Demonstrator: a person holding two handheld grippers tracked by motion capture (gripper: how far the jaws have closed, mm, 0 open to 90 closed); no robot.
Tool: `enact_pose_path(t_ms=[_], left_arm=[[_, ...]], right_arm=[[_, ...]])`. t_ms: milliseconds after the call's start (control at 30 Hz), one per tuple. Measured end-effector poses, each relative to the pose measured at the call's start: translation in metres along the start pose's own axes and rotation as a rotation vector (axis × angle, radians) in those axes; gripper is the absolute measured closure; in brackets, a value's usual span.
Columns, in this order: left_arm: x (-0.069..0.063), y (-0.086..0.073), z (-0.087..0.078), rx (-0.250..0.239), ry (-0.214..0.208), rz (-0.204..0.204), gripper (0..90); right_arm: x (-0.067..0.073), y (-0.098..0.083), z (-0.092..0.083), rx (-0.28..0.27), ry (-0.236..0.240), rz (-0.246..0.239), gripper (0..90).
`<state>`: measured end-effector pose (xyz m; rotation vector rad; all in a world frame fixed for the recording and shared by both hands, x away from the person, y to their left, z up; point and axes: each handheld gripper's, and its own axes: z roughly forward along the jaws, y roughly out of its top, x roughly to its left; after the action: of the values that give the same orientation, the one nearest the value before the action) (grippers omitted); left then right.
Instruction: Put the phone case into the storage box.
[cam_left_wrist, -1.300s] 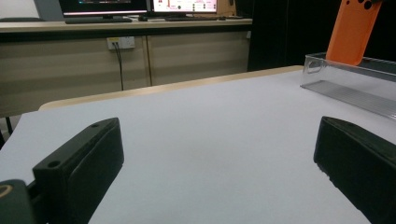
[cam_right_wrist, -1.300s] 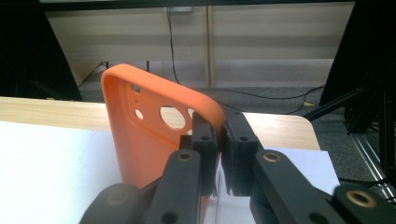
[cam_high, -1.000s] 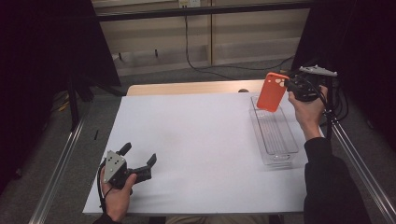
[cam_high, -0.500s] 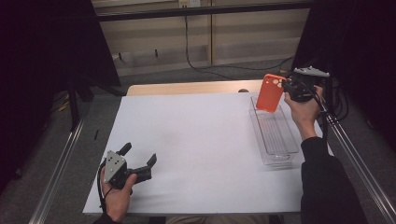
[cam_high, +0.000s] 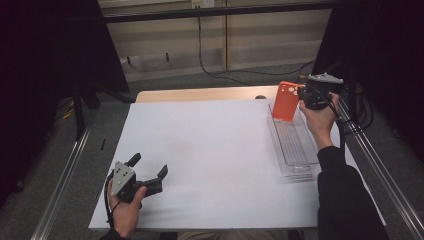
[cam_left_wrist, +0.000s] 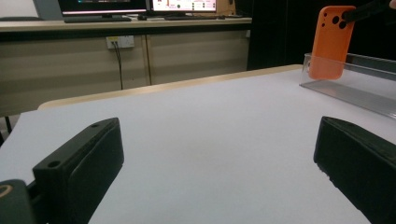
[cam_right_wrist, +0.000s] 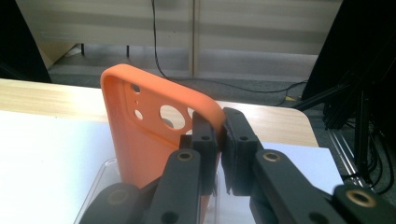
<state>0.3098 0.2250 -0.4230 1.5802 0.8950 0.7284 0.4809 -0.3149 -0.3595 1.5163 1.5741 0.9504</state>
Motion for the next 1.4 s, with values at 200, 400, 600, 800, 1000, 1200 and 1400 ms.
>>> enact_pose_path(t_ms=[200,400,600,800,1000,1200,1400], left_arm=[[0.0,0.0,0.0,0.001,0.001,0.0,1.5],[0.0,0.0,0.0,0.002,0.001,0.006,1.6],[0.0,0.0,0.0,0.002,0.0,0.006,1.6],[0.0,0.0,0.0,0.004,0.001,0.008,1.5],[-0.001,0.0,0.001,0.006,-0.005,0.008,1.5],[-0.001,0.0,0.001,0.004,-0.004,0.01,1.6],[-0.001,0.0,0.001,0.005,-0.005,0.006,1.6]], right_arm=[[0.001,-0.001,0.002,0.001,-0.008,-0.007,84.3],[0.003,-0.004,0.006,0.007,-0.013,-0.014,84.3],[0.005,-0.005,0.008,0.019,-0.002,-0.027,84.2],[0.002,0.0,0.008,0.056,0.037,-0.019,83.8],[-0.001,0.008,0.007,0.112,0.107,-0.027,83.0],[-0.005,0.012,0.009,0.149,0.133,-0.019,82.8],[-0.007,0.015,0.014,0.164,0.134,-0.019,83.0]])
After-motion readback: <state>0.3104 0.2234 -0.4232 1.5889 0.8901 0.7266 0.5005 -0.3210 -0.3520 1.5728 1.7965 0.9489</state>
